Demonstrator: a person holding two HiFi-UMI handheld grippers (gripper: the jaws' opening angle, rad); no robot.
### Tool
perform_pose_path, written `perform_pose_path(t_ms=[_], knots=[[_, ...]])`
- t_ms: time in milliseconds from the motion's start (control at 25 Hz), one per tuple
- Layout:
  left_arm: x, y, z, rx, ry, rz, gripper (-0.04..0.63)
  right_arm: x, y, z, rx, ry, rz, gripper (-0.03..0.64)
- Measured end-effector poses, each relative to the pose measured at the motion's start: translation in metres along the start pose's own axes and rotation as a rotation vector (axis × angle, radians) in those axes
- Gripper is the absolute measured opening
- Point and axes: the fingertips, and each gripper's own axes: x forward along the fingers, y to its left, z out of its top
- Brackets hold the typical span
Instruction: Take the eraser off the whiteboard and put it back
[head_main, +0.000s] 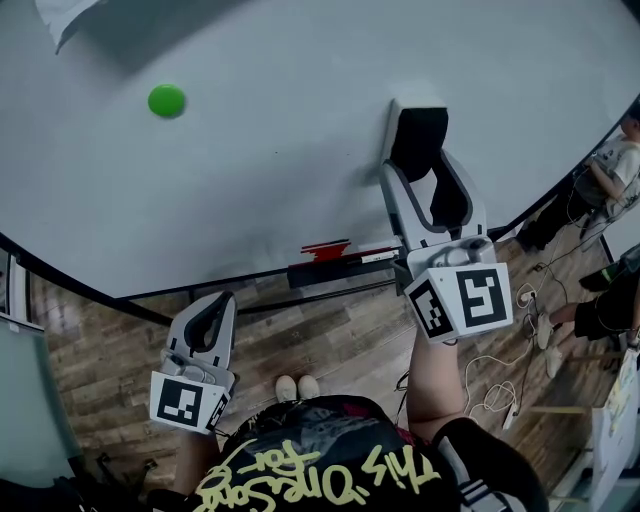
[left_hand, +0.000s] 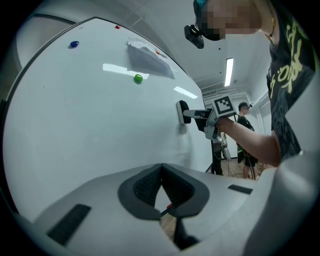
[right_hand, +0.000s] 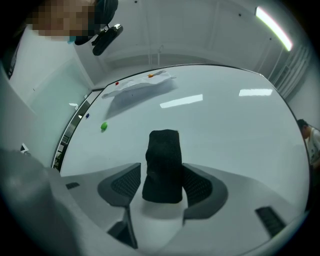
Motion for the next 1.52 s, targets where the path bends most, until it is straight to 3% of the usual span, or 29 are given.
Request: perform_pose_path(t_ms=[120, 280, 1520], knots=[[0.002, -0.003, 0.0, 0.004, 0.002, -0.012, 0.008, -0.005, 0.002, 0.001, 0.001, 0.002, 0.004, 0.249], [0.004, -0.006, 0.0, 0.083, -0.003, -0.052, 0.008, -0.013, 0.004, 0.003, 0.004, 0.002, 0.009, 0.249], [0.018, -0.024, 0.01, 0.084, -0.029, -0.115, 0.008, -0.062, 0.031, -0.043, 0.141, 0.091, 0.063, 0.249]])
